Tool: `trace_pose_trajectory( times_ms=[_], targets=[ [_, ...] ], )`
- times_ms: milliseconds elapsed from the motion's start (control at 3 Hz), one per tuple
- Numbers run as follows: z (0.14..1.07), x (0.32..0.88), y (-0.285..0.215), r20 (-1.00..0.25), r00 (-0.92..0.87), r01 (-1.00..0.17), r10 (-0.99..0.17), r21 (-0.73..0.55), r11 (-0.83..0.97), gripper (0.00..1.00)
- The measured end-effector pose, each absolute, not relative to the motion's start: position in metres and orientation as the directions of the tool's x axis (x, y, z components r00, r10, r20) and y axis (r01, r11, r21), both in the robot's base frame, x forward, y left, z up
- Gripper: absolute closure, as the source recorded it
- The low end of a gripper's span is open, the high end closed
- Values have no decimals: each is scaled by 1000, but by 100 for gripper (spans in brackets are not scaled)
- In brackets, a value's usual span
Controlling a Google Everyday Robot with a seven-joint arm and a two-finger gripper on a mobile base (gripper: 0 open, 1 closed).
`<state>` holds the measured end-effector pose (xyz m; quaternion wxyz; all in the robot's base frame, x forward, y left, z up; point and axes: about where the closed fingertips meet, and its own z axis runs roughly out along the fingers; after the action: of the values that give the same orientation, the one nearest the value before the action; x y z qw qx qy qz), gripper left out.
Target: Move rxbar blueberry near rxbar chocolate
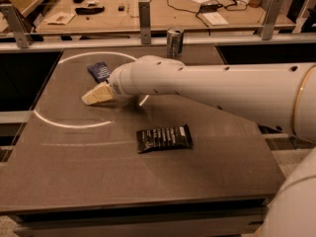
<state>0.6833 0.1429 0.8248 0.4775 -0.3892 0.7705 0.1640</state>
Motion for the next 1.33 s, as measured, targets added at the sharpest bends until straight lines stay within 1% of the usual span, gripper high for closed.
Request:
trace_pose_trajectory(
  times_ms=[333, 667, 1333],
  targets=[
    [820, 680, 132, -859, -283, -717, -426, -106, 689, 18],
    [812, 677, 126, -849, -319, -698, -421, -91, 711, 41],
    [821, 677, 126, -849, -319, -698, -421, -90, 711, 88]
  ],
)
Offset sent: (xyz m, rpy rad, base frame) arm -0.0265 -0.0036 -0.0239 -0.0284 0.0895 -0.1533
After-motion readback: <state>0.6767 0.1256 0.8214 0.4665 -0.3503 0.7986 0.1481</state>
